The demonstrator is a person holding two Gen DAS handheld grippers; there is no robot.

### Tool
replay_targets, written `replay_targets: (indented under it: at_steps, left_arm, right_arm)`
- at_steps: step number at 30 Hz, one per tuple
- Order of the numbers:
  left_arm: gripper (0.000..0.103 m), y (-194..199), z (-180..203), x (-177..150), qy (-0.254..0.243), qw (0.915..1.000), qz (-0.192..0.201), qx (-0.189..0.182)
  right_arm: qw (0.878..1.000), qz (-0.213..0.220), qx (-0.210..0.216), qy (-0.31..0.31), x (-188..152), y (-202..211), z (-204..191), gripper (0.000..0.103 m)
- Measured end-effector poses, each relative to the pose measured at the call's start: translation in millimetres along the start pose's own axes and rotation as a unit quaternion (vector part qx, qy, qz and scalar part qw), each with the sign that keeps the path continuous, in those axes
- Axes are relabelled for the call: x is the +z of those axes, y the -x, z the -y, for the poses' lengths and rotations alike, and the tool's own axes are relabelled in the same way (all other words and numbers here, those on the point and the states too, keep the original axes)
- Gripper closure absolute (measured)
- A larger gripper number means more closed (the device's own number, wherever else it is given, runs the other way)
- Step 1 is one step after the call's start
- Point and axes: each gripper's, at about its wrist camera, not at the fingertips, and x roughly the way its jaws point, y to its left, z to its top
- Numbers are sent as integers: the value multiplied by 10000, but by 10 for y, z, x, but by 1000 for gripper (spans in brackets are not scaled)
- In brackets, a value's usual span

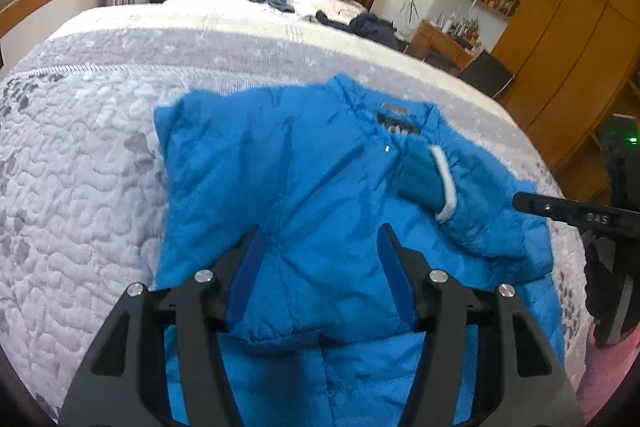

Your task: Fold large clothes

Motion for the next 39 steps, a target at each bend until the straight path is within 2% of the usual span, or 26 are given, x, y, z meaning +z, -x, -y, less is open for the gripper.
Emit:
replay_targets:
  at_steps: [2, 6, 10, 12, 13, 14, 15, 17, 20, 24, 30, 33, 36, 38, 39]
  left_arm:
    - [43, 25, 3, 0, -20, 10000, 34, 57]
    - [43, -43, -17, -28, -12, 9999, -78, 101]
    - [43, -128, -20, -69, -141, 9996, -128, 205]
    - [43, -148, -14, -76, -172, 9995, -134, 216]
    - [43, -159, -13, -73, -181, 9995, -138, 221]
    - [43, -169, -12, -78, -191, 9995, -142, 229]
    - [43, -162, -20, -93, -198, 9994, -144, 230]
    - [43, -171, -24, -103, -218, 9994, -152, 239]
    - [43, -177, -38, -113, -213, 9994, -160, 243]
    - [43, -193, -43, -118, -213, 9993, -167, 276]
    - [42, -221, -26, -132, -258, 9989, -160, 347]
    - [42, -250, 14, -138, -277, 9988, -149, 385]
    - [41, -268, 21, -137, -287, 9985, -144, 441]
    - [41, -259, 16, -127, -257, 9986, -151, 437]
    - [41, -233, 7, -113, -196, 9988, -155, 418]
  right_arm:
    - [9993, -17, -108, 371, 26, 19, -218, 36]
    - [9939, -356, -387, 972, 56, -287, -692, 36]
    - [9898, -581, -672, 1114, 36, -646, -896, 34]
    - [9858, -589, -995, 1214, 22, -810, -962, 33]
    - [9844, -582, -1095, 1247, 22, -852, -965, 36]
    - [9839, -571, -1142, 1249, 24, -857, -937, 46]
    - [9831, -550, -1242, 1227, 33, -869, -916, 52]
    - [9860, -536, -1129, 1108, 62, -839, -854, 66]
    - [9925, -455, -800, 810, 94, -683, -709, 75]
    - [9994, -235, -104, 231, 135, -344, -373, 75]
    - [9972, 53, 463, -588, 62, 98, 284, 76]
    - [9944, 118, 487, -936, -18, 193, 610, 75]
    - [9911, 143, 293, -1289, -146, 257, 969, 70]
    - [9883, 109, 255, -1501, -225, 251, 1161, 60]
    - [9860, 72, 269, -1643, -278, 228, 1280, 59]
